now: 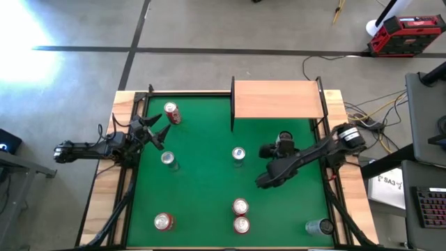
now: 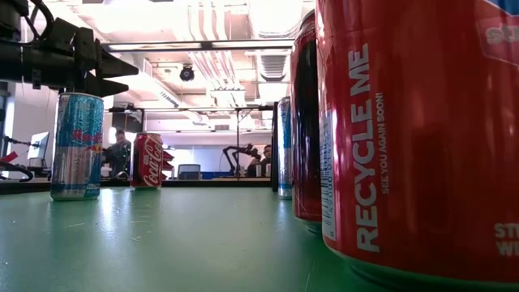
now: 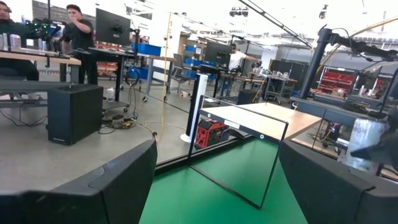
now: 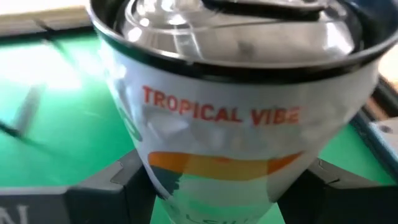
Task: Place canned beverage on shelf
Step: Put the top white yellow soda can on the shelf
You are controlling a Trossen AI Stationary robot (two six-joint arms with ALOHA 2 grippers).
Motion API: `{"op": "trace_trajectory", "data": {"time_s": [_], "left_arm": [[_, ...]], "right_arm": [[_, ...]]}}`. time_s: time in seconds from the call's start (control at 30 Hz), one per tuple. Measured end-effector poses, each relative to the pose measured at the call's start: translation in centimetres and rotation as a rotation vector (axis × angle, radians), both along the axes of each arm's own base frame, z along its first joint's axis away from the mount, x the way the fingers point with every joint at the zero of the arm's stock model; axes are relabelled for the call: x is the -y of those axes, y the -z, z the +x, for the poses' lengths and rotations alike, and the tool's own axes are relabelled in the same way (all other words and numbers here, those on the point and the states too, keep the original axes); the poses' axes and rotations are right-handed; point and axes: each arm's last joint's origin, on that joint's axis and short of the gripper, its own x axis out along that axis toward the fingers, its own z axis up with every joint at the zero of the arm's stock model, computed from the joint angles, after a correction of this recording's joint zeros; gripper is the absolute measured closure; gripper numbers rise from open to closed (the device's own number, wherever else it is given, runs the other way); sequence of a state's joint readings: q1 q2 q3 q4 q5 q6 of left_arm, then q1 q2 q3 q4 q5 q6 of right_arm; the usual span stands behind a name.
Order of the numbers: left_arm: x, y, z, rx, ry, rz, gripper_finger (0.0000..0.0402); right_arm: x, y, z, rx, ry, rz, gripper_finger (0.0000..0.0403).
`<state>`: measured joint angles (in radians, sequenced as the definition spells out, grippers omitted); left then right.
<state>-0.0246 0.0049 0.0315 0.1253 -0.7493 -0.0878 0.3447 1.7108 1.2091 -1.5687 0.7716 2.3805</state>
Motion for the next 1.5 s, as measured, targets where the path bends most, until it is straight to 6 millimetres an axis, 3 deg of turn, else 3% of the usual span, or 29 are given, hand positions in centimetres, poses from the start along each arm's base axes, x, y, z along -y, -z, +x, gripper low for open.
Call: {"op": "trace_trajectory", "data": {"time_s": [0.17,0.43,0.7,1.0,1.5], "left_arm": [[0.0,0.0,0.0,0.000,0.000,0.000,0.0078],[0.0,0.0,0.0,0.000,0.000,0.000,0.0078],[0.0,0.0,0.0,0.000,0.000,0.000,0.0078],[0.0,0.0,0.0,0.000,0.000,0.000,0.0078],[0.0,0.0,0.0,0.000,0.000,0.000,0.0078]], "right_arm": [[1.0,-3.7,-1.6,0.068,-0.064,0.041,0.0160],[4.9,-9.4,-5.3,0.131,-0.137,0.056,0.0148],[8.8,-12.1,-8.1,-0.016,-0.203,-0.078,0.0146],[11.8,-12.6,-9.0,-0.056,-0.060,-0.166,0.0145],[17.6,-10.1,-7.9,-0.093,0.123,-0.169,0.0145]]}}
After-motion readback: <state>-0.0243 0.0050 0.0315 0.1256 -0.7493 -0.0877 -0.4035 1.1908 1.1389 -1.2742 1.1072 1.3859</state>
